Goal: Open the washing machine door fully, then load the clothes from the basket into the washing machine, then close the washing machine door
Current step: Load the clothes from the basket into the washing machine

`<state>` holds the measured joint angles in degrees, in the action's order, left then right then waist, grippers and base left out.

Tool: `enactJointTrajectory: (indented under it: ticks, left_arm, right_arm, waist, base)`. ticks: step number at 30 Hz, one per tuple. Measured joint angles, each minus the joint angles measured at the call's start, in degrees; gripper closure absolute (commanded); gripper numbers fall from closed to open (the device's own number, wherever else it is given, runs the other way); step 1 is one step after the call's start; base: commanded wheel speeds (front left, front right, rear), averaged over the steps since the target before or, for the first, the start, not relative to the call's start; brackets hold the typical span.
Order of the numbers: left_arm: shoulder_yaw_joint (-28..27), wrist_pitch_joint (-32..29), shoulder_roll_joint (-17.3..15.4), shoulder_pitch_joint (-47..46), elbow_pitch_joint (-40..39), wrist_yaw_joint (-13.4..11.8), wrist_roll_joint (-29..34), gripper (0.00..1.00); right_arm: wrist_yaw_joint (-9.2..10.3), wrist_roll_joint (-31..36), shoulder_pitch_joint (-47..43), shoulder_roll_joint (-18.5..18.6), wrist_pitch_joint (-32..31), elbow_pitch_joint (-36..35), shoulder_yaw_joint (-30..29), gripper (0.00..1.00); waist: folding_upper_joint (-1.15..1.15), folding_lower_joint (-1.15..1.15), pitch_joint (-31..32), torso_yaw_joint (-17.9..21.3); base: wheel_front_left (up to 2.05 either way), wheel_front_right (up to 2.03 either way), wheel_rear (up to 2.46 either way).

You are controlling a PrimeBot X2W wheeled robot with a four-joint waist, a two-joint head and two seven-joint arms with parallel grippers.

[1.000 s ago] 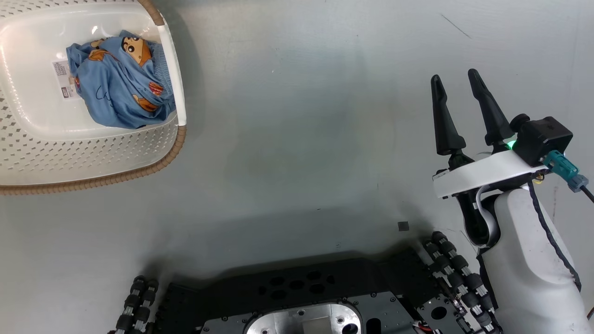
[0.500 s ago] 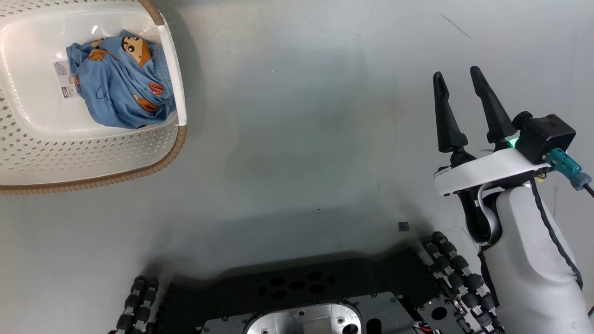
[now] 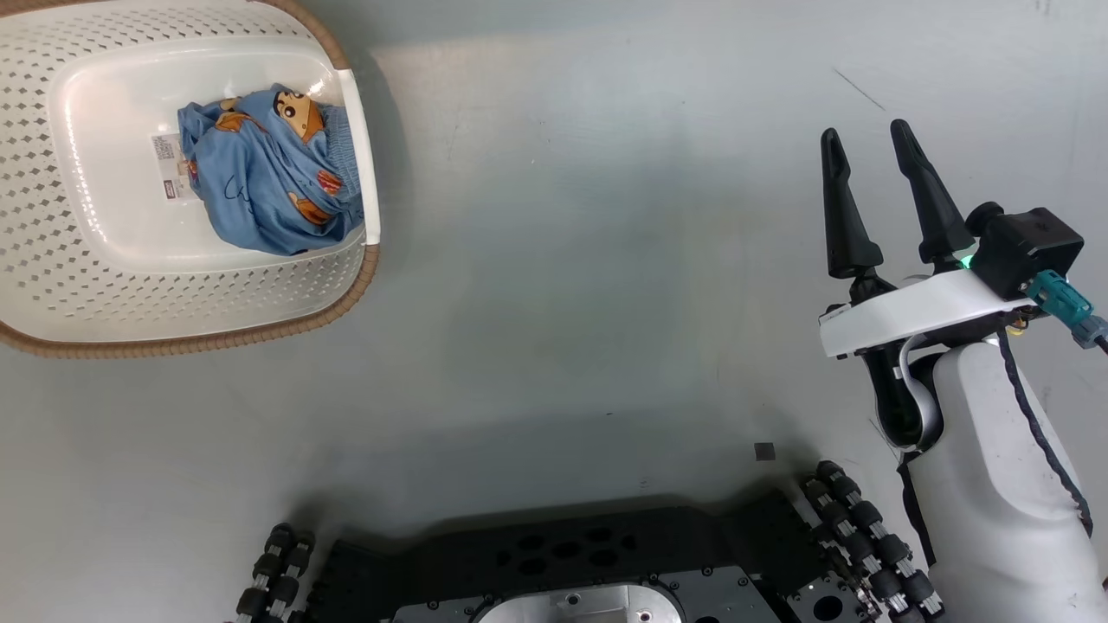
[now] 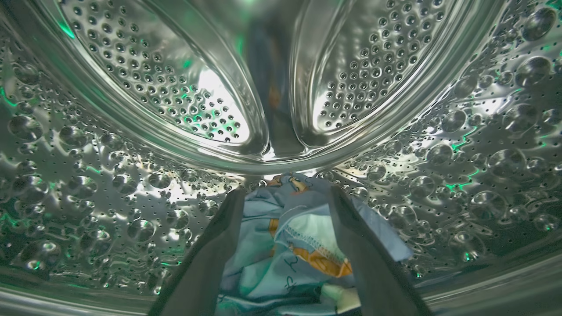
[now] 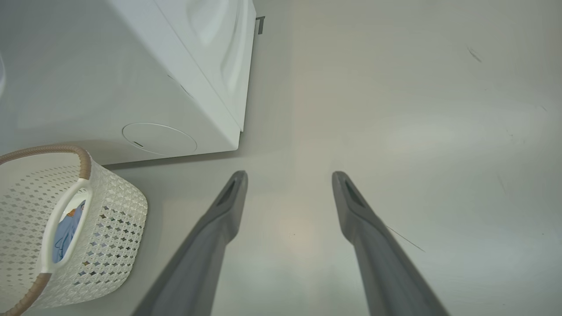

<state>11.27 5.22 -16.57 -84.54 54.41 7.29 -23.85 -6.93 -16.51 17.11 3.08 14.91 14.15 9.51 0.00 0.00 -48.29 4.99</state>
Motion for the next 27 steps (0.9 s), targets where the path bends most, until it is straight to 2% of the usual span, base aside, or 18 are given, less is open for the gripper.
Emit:
enactJointTrajectory:
  ticks: [19,27]
  left_arm:
    - [4.4,7.0,5.2,10.4,2.1,0.0,-0.7,0.0]
    - [4.9,8.5,5.6,16.3,2.8,0.0,-2.2,0.0]
  right_arm:
    - [-0.02,1.7,0.0,0.3,0.0,2.1,-1.9,0.0]
    - [-0.02,2.3,-0.1,0.5,0.0,3.2,-2.2,0.0]
  waist:
    - [0.0,0.0,7.9,-2.9]
    - [0.0,0.0,12.5,-4.3]
  base:
    - [0.0,0.0,0.0]
    - [0.0,0.0,0.0]
